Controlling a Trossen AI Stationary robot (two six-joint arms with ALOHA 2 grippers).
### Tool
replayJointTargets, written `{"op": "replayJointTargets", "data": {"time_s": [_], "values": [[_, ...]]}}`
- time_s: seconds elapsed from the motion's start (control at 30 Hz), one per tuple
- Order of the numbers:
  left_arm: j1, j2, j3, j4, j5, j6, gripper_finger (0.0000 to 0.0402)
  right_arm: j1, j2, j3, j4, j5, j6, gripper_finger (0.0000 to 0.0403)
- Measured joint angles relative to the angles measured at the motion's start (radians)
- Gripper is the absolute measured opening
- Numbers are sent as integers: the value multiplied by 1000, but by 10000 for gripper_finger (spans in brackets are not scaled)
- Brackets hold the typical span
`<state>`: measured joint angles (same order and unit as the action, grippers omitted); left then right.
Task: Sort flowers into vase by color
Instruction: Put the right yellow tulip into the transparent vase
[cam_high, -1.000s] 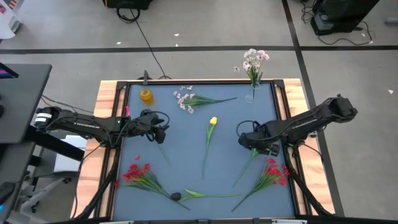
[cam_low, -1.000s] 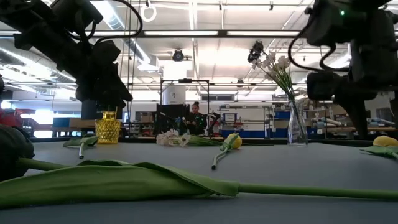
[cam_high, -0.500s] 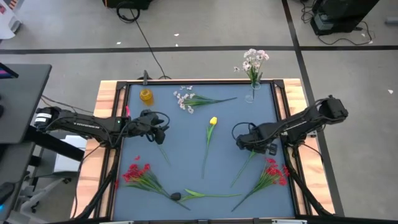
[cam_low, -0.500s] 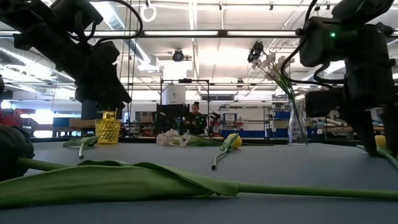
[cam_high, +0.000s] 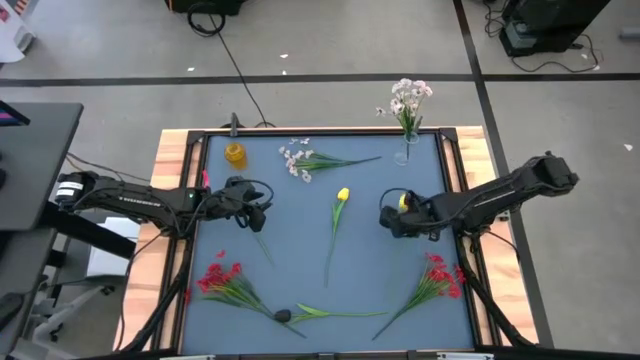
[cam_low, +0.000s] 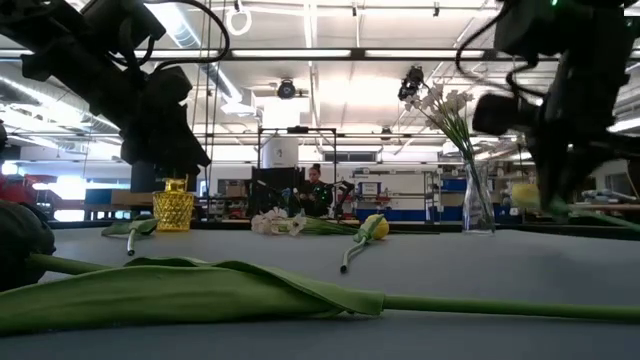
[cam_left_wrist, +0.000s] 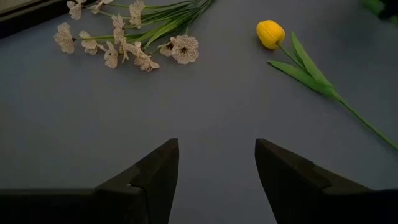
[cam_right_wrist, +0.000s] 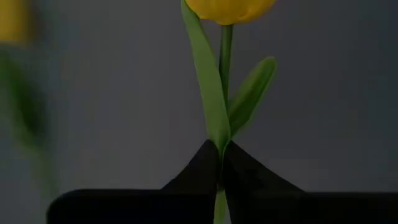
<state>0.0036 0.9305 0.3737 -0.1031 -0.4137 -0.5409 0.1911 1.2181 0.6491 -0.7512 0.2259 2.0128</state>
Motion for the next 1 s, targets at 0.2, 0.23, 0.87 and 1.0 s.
{"op": "replayJointTargets", "data": {"time_s": [0.2, 0.23, 0.87, 1.0], "values": [[0, 0, 0, 2, 0, 2, 217, -11, -143, 1, -15, 351, -116, 10], [0, 0, 0, 2, 0, 2, 217, -19, -160, 1, -18, 397, -151, 11], [0, 0, 0, 199, 0, 66, 217, -189, -387, 2, 580, 897, -1692, 19], [0, 0, 0, 217, 0, 60, 217, -270, -435, 2, 790, 938, -1923, 19]]}}
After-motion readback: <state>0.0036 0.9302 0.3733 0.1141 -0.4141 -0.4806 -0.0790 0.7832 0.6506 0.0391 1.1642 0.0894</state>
